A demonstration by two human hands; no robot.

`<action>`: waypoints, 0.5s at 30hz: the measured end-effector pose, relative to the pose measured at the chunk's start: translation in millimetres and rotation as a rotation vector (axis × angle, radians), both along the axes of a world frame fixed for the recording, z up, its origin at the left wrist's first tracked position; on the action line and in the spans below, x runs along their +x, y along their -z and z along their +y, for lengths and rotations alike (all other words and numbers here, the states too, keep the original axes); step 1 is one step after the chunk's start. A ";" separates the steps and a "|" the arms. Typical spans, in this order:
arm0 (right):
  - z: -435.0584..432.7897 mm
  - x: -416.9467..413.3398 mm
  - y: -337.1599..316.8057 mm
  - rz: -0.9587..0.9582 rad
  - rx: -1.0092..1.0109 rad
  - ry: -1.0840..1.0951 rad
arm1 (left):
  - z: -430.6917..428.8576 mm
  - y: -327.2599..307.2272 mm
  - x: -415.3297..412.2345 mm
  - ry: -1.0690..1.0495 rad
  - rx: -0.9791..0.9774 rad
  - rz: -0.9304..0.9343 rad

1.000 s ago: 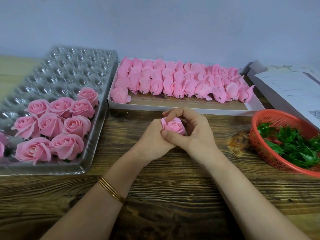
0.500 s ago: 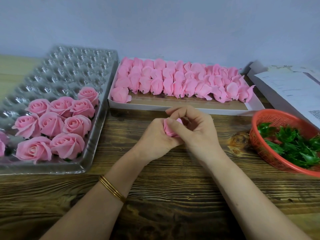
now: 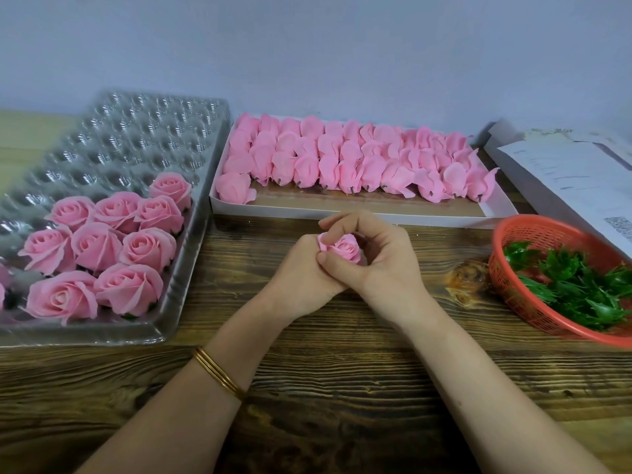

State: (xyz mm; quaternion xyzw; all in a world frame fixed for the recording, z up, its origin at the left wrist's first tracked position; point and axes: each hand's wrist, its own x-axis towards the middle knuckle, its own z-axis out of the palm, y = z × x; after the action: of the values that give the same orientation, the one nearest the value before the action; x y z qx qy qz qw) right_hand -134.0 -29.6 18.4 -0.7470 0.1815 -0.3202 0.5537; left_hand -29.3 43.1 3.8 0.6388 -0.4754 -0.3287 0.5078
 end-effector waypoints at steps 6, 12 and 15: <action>-2.4 -0.9 -1.0 -0.009 0.069 -0.067 | -0.2 -1.1 -0.8 0.019 -0.012 0.035; -6.8 -7.3 -7.3 -0.031 0.258 -0.178 | 1.3 -3.7 -1.4 0.073 -0.053 0.137; -8.7 -8.3 -10.0 -0.117 0.433 -0.207 | 1.2 -2.7 -1.0 0.078 -0.058 0.226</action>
State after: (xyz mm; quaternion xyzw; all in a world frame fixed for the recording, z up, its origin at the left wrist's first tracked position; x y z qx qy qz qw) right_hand -142.3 -38.3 28.5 -0.6057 0.1360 -0.2582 0.7402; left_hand -30.3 44.3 6.5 0.5637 -0.4489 -0.4043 0.5633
